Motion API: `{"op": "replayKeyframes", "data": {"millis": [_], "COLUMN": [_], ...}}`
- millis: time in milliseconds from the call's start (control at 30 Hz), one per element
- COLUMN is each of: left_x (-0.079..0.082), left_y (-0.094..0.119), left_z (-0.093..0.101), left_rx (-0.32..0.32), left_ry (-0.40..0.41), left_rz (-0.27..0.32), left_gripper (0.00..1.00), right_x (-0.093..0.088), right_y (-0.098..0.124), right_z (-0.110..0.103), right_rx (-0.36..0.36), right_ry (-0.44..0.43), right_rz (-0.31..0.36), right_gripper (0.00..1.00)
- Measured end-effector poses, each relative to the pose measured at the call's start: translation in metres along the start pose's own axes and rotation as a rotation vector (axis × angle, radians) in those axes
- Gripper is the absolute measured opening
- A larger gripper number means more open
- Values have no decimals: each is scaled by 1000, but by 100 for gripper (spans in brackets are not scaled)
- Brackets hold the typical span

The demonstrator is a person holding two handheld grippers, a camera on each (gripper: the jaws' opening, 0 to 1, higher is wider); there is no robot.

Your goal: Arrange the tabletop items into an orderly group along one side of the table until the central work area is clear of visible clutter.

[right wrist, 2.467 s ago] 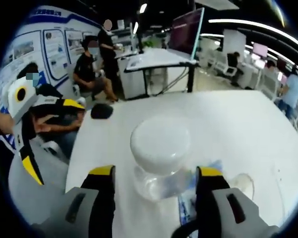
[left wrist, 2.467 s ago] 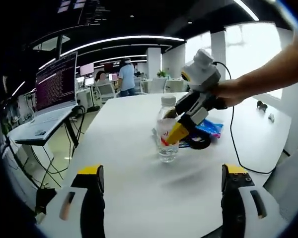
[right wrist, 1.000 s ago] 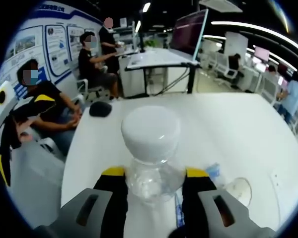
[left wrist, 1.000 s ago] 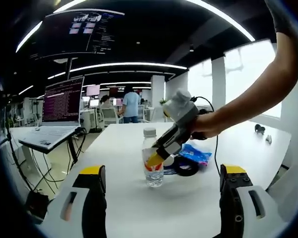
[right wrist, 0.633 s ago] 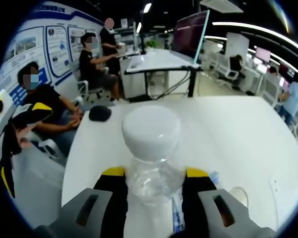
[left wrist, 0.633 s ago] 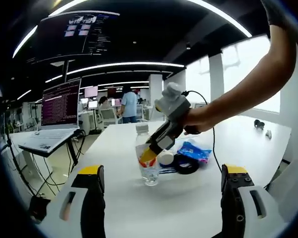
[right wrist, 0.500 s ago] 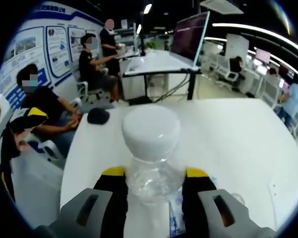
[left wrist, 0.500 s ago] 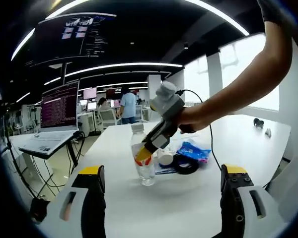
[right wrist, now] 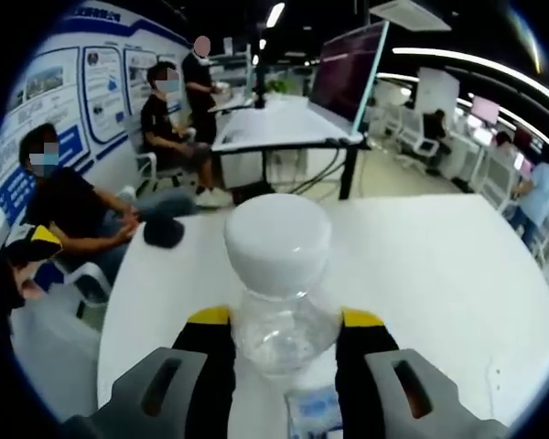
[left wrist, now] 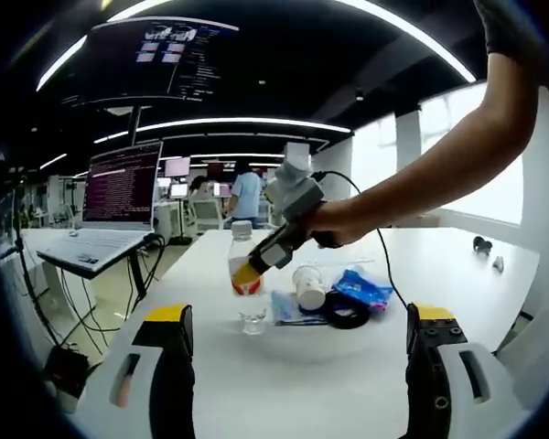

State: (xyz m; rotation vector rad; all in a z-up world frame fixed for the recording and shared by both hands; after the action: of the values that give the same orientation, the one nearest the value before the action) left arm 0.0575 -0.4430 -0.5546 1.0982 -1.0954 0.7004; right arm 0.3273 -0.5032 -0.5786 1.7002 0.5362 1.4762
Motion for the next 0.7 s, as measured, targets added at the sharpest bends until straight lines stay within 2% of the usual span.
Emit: {"op": "replayKeyframes", "data": {"millis": [300, 700], "left_x": [-4, -3], "left_y": [-1, 0], "left_z": [-1, -2], "left_rx": [18, 18], "left_ry": [-21, -13], "left_rz": [-30, -12], "left_gripper": [96, 98], "right_x": [8, 15], "right_y": [-12, -22], "right_z": [10, 25], "right_rx": [-11, -29], "right_ry": [-28, -14], "right_rz": [11, -1], "right_gripper": [39, 39]}}
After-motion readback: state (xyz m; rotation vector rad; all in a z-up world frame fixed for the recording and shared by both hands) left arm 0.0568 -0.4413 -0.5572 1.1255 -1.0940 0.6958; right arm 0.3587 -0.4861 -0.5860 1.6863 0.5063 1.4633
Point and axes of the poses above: the point that each gripper's makers call its tool centre point, and the gripper's own axes: y roughly backward along the fingers, z roughly to its right, x roughly out of its top, the point moved 9 cm from there along y, roughly backward along the fingers, and after that the axes turned 12 degrees about -z, right-handed, at the moved point
